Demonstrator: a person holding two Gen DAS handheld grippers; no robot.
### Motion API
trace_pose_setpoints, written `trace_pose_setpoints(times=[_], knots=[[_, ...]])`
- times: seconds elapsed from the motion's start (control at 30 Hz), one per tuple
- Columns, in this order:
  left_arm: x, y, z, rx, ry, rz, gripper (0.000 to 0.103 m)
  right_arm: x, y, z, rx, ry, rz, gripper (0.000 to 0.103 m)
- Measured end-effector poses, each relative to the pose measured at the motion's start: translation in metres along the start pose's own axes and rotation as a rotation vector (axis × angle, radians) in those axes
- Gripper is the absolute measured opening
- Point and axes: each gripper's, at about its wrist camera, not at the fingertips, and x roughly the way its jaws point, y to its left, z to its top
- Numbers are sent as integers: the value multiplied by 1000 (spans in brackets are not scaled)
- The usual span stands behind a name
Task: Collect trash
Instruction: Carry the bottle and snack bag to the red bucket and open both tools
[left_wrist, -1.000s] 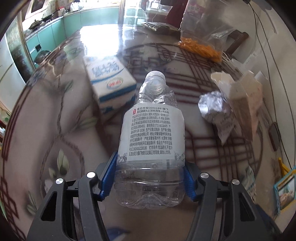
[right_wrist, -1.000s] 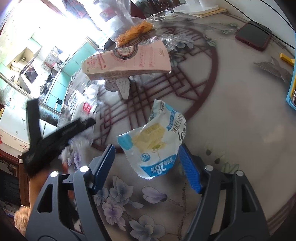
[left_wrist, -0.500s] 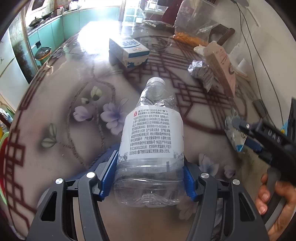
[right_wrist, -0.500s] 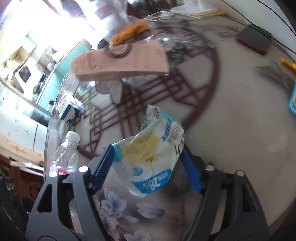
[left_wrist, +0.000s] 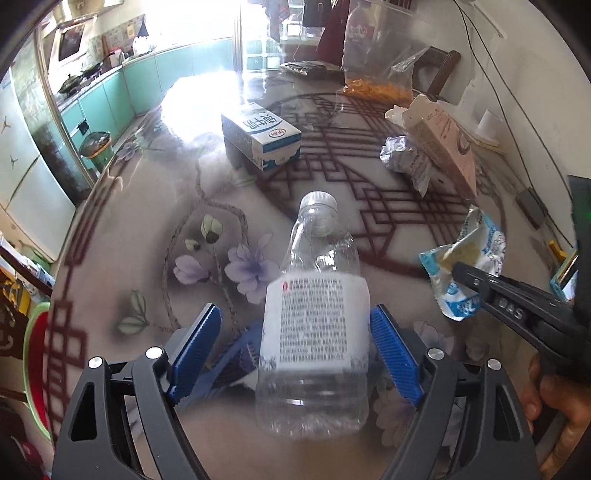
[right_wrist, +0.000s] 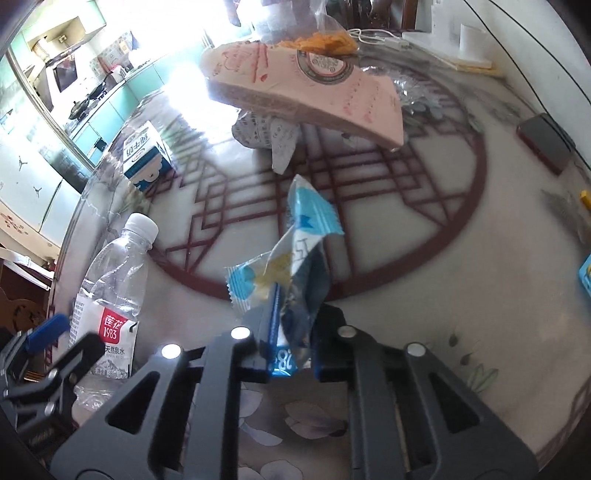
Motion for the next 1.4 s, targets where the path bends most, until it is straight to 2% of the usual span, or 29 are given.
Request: trace_pose_setpoints(times=[0.2,0.3,0.37,0.4,0.57,0.73,0.93,1.1,1.3,1.4], knots=[[19,-3,5,26,33,8,79,-9,-1,2,24,-29,27,9],[28,-1,3,16,54,-11,79,-15,-3,3,42,-39,45,9],[31,5,0,-18,60,-35,69,-18,-1,3,34,-48,37,9],[33,7,-2,-33,65,-44,57,-20,-1,3,33,-51,38,9],[25,20,-10,-42,55,-65,53,-26,7,1,34,-59,75,9],[4,44,-20,-63,12,-54,53,-30,24,-1,0,-75,84,9],[-38,86,-32,-150,-81,-30,53,-32,46,-4,-42,-91,75,9],[-68,125,-41,-226,-177,44,54,-30,61,-8,-82,-100,70,9],[-74,163,-47,-332,-218,105,54,-23,78,-19,-147,-78,54,9],[-75,168,-43,-340,-223,83,54,-22,86,-22,-180,-74,40,9]])
